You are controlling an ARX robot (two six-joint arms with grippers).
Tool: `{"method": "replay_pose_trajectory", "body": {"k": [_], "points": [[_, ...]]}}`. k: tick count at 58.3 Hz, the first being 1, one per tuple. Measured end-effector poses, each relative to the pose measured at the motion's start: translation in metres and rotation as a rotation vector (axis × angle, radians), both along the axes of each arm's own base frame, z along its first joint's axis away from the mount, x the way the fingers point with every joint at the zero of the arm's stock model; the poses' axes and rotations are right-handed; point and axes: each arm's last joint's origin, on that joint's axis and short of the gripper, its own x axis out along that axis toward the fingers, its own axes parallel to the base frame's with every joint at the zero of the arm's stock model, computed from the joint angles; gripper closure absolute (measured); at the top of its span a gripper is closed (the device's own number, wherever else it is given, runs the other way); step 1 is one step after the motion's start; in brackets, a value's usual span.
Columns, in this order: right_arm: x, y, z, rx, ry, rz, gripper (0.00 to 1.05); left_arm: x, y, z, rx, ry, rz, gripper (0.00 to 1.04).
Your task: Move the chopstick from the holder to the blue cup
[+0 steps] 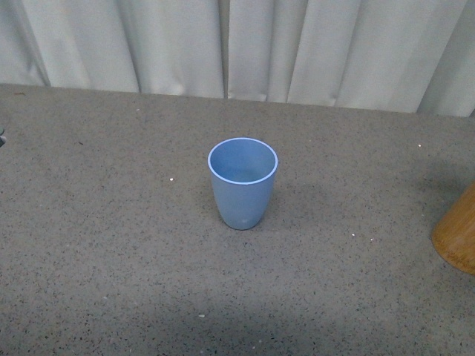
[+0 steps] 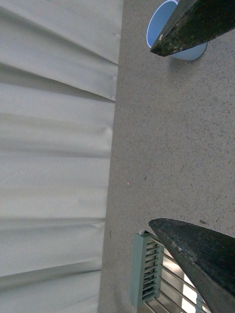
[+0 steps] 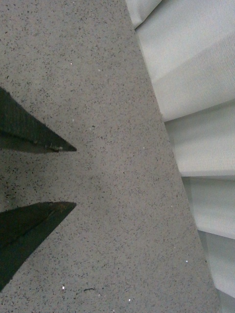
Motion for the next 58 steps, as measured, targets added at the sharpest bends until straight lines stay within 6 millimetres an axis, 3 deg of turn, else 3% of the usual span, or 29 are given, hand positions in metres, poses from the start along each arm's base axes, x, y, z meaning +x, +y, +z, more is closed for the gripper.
{"method": "replay_pose_trajectory", "body": {"k": [10, 38, 58], "points": [[0.000, 0.003, 0.003, 0.004, -0.016, 0.013, 1.04, 0.000, 0.000, 0.000, 0.000, 0.000, 0.000, 0.07], [-0.014, -0.001, 0.038, 0.057, -0.142, 0.002, 1.04, 0.000, 0.000, 0.000, 0.000, 0.000, 0.000, 0.07], [-0.028, -0.012, 0.074, 0.096, -0.241, -0.018, 1.04, 0.000, 0.000, 0.000, 0.000, 0.000, 0.000, 0.07]]}}
